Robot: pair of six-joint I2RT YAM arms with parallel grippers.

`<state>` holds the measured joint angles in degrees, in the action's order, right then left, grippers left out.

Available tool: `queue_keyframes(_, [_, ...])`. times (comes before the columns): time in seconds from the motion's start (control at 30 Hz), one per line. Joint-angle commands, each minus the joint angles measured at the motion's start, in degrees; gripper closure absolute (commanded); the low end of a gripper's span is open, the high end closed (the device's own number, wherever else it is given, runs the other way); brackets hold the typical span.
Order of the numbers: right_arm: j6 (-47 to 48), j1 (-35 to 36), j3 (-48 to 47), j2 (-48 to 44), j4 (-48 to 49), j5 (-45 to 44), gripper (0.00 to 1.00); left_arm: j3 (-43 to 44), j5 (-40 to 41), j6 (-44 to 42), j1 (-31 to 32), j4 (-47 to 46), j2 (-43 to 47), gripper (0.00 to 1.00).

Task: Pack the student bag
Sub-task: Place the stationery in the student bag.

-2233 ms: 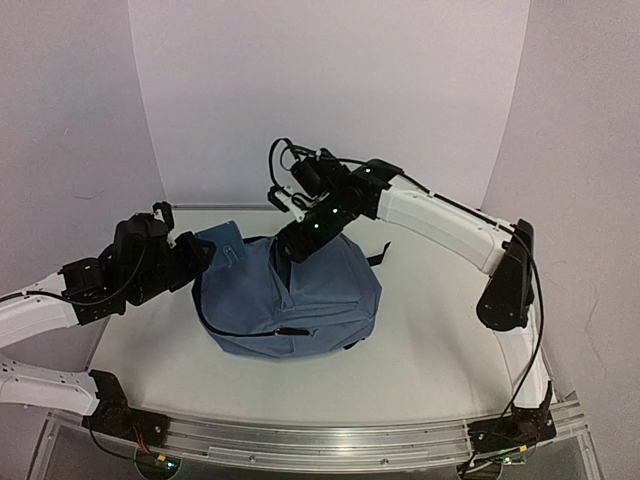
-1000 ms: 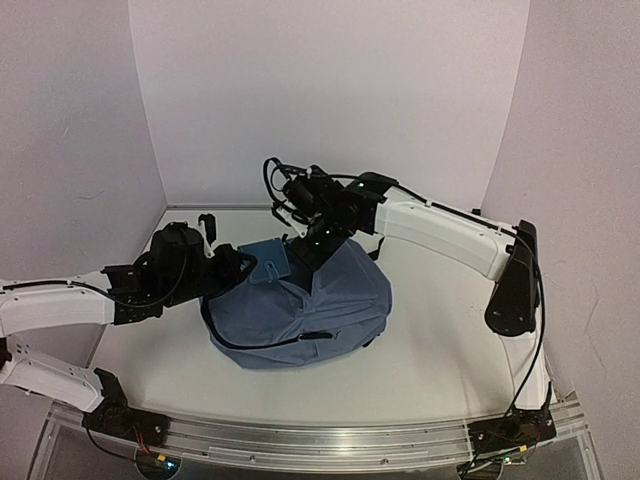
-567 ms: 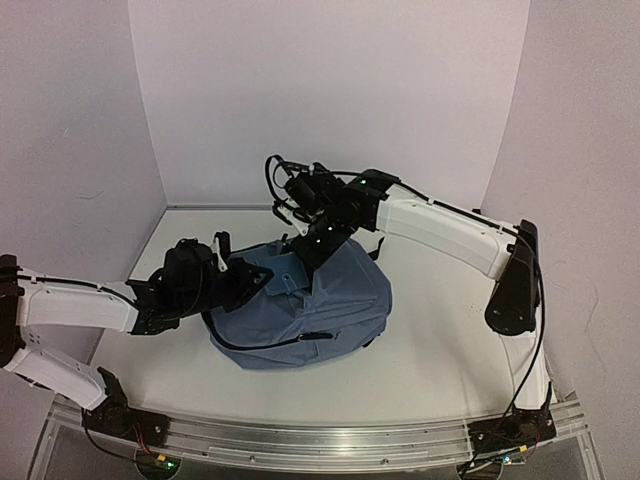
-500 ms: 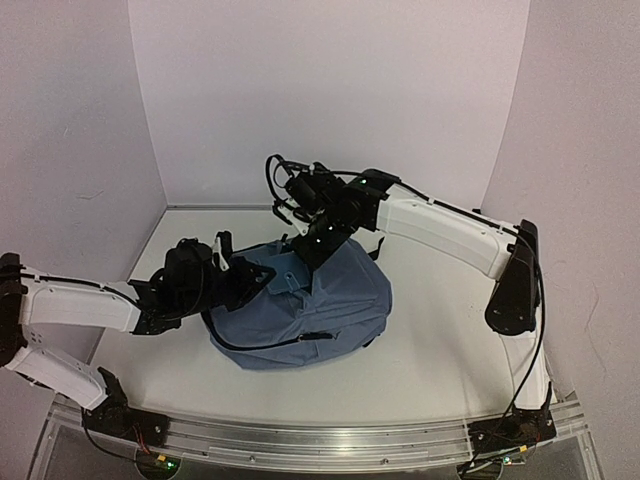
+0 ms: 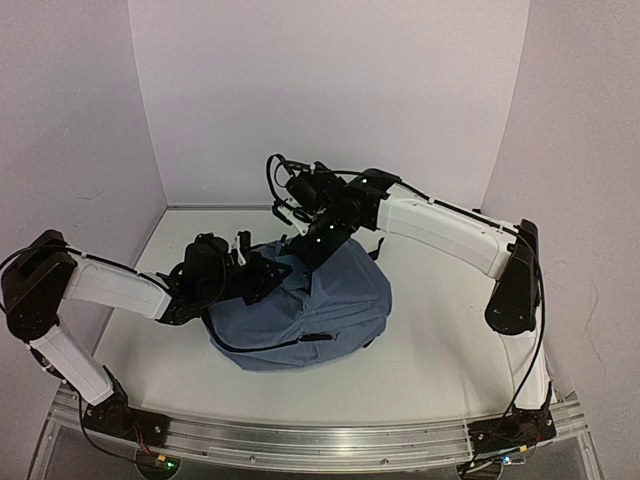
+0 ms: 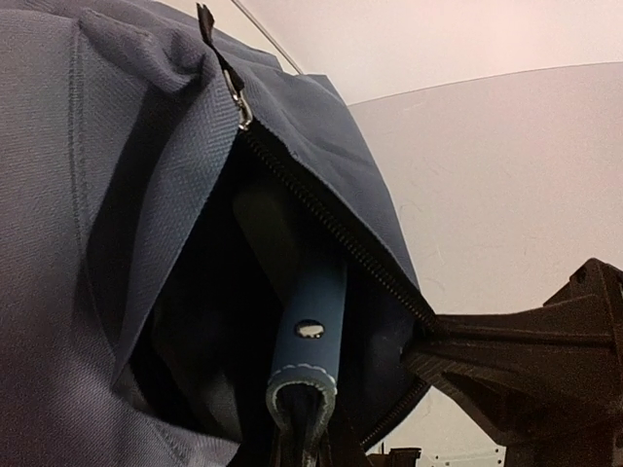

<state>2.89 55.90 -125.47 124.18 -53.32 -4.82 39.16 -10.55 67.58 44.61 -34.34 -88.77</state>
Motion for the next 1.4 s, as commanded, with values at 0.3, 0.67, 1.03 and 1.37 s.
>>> queue_keyframes(0.3, [-1.48,0.09,-2.99,-3.52,1.47,1.63,1.00,13.42,-9.00,1.38,-0.27,-10.69,-13.60,1.00])
queue_keyframes(0.67, [-0.66,0.00,-2.50,-3.60,1.46,-0.98,1.00,10.66,-3.94,-0.37,-0.03,-0.51,-8.76,0.60])
queue_keyframes(1.03, [-0.59,-0.30,-2.04,-3.40,1.50,-1.08,1.00,8.71,1.68,-3.50,0.36,11.69,-0.24,0.63])
queue_keyframes(1.37, [-0.69,-0.30,-1.80,-3.97,1.47,-0.07,1.00,9.67,-1.14,-3.12,0.32,6.05,-5.85,0.97])
